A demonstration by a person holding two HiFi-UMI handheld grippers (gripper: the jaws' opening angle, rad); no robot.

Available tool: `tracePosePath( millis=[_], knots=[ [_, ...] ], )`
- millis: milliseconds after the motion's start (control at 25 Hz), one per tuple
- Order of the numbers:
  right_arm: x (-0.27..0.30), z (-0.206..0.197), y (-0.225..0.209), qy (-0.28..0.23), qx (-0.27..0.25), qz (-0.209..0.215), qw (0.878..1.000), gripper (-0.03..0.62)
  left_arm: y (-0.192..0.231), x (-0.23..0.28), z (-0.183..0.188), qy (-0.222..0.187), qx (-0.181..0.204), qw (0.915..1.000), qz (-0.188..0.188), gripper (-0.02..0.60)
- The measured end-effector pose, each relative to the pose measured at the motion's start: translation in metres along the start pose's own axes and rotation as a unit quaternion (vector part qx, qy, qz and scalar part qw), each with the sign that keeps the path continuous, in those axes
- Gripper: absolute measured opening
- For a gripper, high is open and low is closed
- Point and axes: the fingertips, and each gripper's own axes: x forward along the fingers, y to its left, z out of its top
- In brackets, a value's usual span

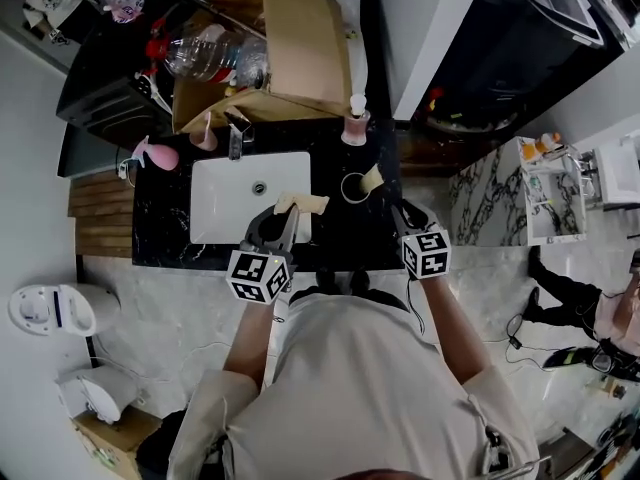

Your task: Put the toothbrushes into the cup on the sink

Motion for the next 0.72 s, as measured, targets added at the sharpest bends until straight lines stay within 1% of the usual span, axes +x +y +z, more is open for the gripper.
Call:
tracePosePath(
  millis=[400, 720],
  knots=[
    [-0.015, -0.016, -0.007, 0.004, 0.022, -0.009, 1.000, 0.097, -0.018, 0.033, 0.009, -0.001, 0.015, 0.9995, -0.028, 0.035],
    [-0.034, -0.011, -0.012, -0.015, 0.031, -0.023, 0.999, 0.089, -0.029, 0.063, 0.005, 0.009, 0.021, 0.9988, -0.043, 0.035]
  ],
)
